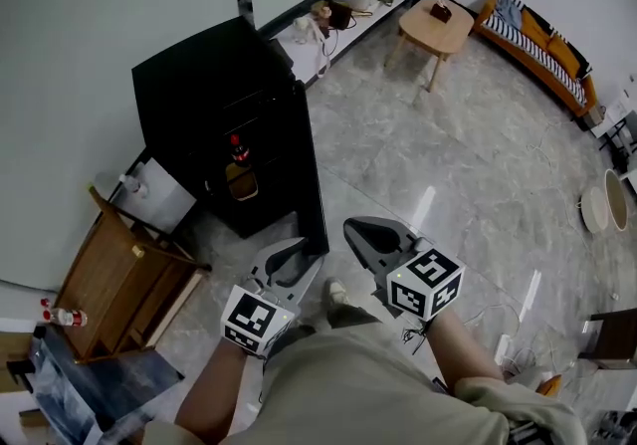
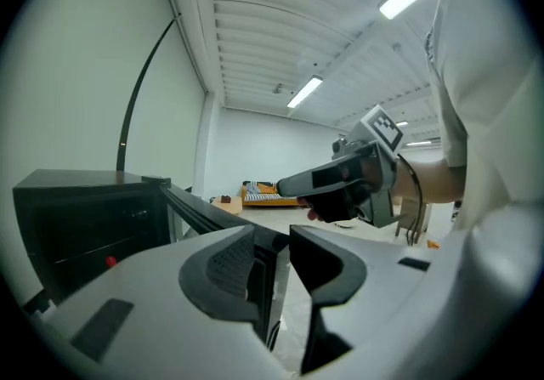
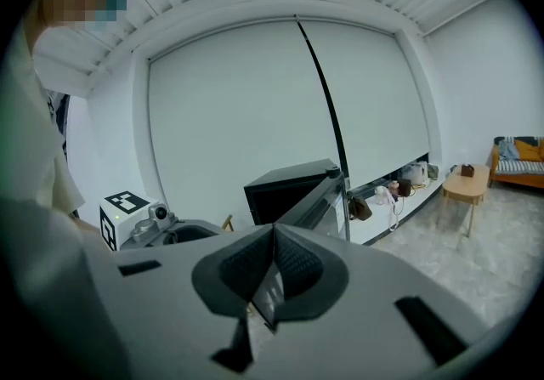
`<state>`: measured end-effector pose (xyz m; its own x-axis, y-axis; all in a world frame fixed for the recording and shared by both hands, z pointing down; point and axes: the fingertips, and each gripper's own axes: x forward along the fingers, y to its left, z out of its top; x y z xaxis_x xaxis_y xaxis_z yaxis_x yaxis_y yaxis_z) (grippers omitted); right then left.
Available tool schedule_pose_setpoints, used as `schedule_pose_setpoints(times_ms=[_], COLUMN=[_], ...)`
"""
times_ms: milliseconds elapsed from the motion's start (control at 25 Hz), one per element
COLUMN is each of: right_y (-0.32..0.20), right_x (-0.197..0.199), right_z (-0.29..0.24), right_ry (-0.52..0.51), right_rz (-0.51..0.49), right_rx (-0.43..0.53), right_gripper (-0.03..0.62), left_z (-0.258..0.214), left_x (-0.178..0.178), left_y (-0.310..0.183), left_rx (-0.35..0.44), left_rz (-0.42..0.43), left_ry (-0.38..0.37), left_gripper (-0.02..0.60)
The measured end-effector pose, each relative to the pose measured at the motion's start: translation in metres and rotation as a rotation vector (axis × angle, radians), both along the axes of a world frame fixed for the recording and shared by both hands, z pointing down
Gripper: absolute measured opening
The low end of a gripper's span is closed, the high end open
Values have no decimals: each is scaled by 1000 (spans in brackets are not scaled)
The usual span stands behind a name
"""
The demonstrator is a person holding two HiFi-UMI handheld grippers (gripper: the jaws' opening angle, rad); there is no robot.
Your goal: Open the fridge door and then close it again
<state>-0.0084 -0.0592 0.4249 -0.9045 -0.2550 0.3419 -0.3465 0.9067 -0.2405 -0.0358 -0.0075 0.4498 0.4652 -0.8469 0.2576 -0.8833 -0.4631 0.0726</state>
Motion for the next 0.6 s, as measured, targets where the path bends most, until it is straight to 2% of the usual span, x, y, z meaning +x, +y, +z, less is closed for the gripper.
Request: schedule_pose_setpoints(times_ms=[320, 600], right_y=[-32, -53], right_x=[42, 75], right_z=[-4, -1], right_ry=[-8, -3], right_rz=[109, 170], right_rx=[10, 2], right_gripper=[-3, -3], left_z=[-5, -4], left_x=[40, 67], left_y=[-34, -67], left_rx=[22, 2], left_rz=[78, 151], left_ry=[-3, -31], left_gripper=[132, 133])
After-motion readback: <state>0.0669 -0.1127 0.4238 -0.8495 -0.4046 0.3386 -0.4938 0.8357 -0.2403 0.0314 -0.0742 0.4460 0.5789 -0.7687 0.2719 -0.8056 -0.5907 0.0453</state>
